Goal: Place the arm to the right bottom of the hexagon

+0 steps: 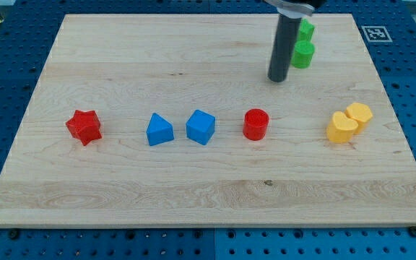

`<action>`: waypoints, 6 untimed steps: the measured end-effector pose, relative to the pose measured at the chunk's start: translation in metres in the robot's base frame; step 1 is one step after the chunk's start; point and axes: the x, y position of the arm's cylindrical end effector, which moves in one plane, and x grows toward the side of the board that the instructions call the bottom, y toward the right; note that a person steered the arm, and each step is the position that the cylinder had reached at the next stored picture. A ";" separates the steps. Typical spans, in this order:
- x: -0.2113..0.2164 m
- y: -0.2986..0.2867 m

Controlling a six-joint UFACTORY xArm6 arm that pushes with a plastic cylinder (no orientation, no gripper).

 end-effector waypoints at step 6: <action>0.147 0.151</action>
